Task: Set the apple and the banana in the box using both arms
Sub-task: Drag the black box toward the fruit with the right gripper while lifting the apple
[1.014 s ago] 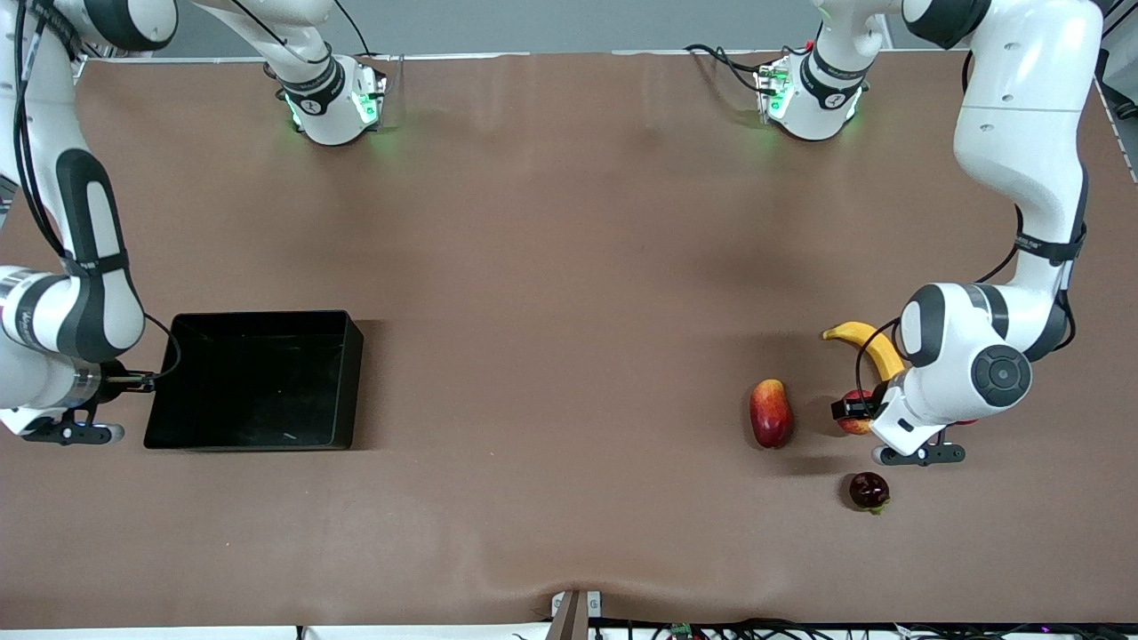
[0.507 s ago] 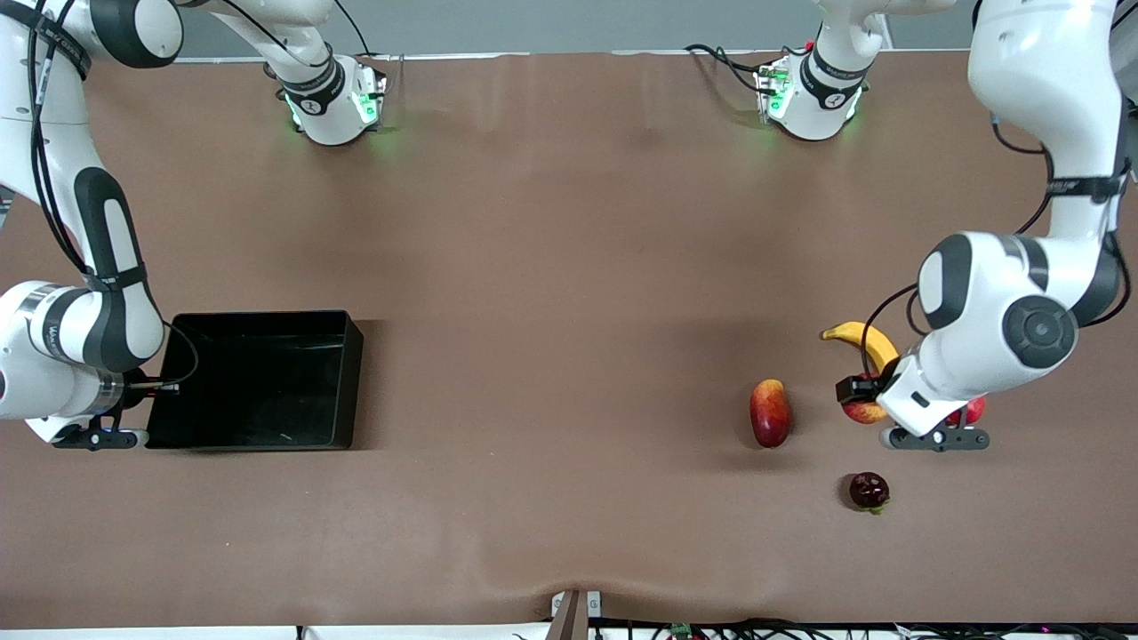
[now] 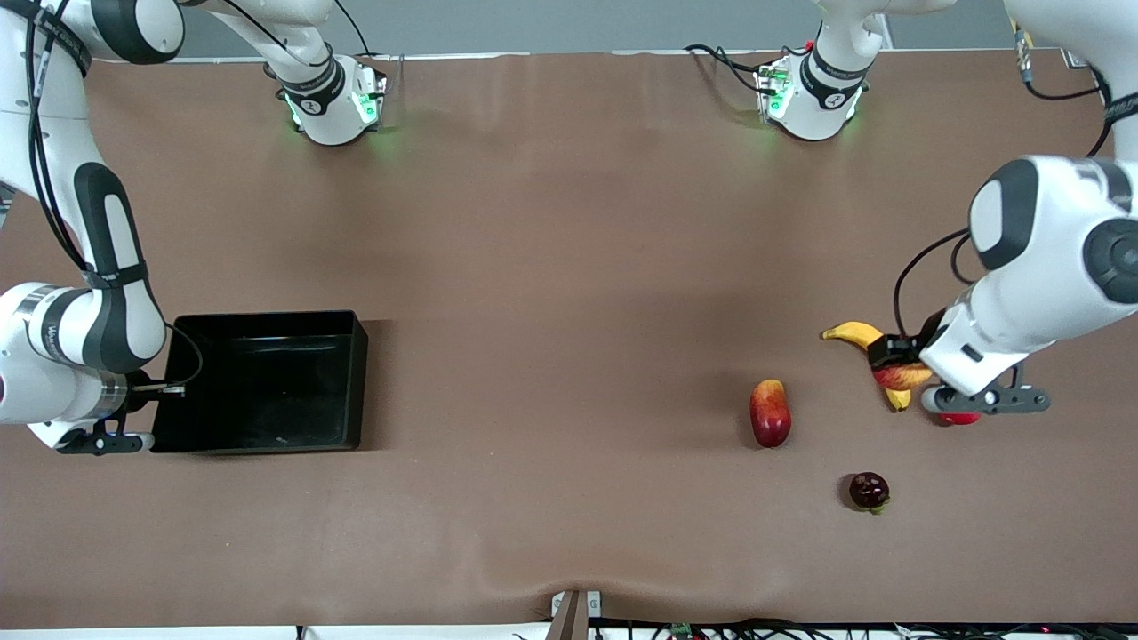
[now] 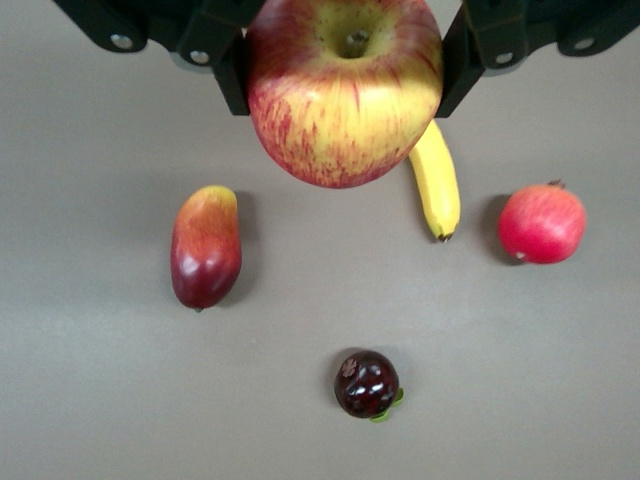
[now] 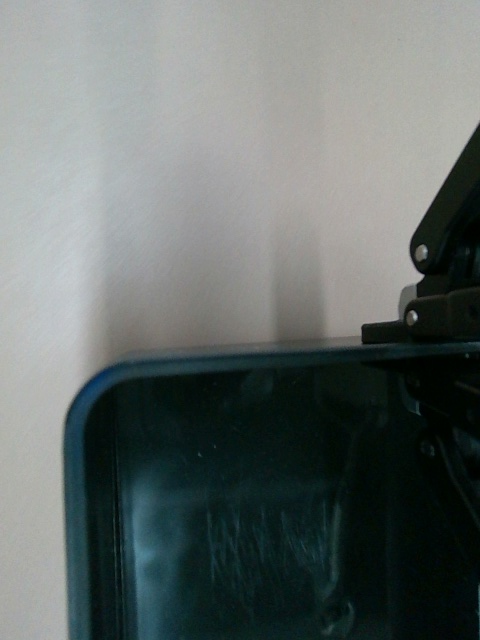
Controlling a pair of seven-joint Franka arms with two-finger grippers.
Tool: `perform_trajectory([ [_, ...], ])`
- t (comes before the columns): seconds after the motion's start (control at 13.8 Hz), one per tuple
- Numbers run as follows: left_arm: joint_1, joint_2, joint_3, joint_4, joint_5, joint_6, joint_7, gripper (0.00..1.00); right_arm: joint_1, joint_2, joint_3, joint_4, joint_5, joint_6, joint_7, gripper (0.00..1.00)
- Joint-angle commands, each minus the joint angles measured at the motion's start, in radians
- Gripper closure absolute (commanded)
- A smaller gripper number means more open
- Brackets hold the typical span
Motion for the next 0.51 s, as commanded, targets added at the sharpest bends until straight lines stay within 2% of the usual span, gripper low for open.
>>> perform_trajectory([
  [0.0, 0.0, -0.047, 0.003, -0.013, 0.004, -0.044, -0.017, 1.0, 0.014, -0.082, 0.105, -0.011, -0.008, -0.062, 0.024, 1.0],
  [0.29, 0.002, -0.078, 0.004, -0.015, 0.004, -0.055, -0.019, 1.0, 0.056, -0.104, 0.315, -0.014, -0.008, -0.12, 0.238, 1.0],
  [0.43, -0.004, -0.081, 0.003, -0.012, 0.005, -0.087, -0.034, 1.0, 0.162, -0.096, 0.351, -0.016, -0.008, -0.116, 0.436, 1.0],
])
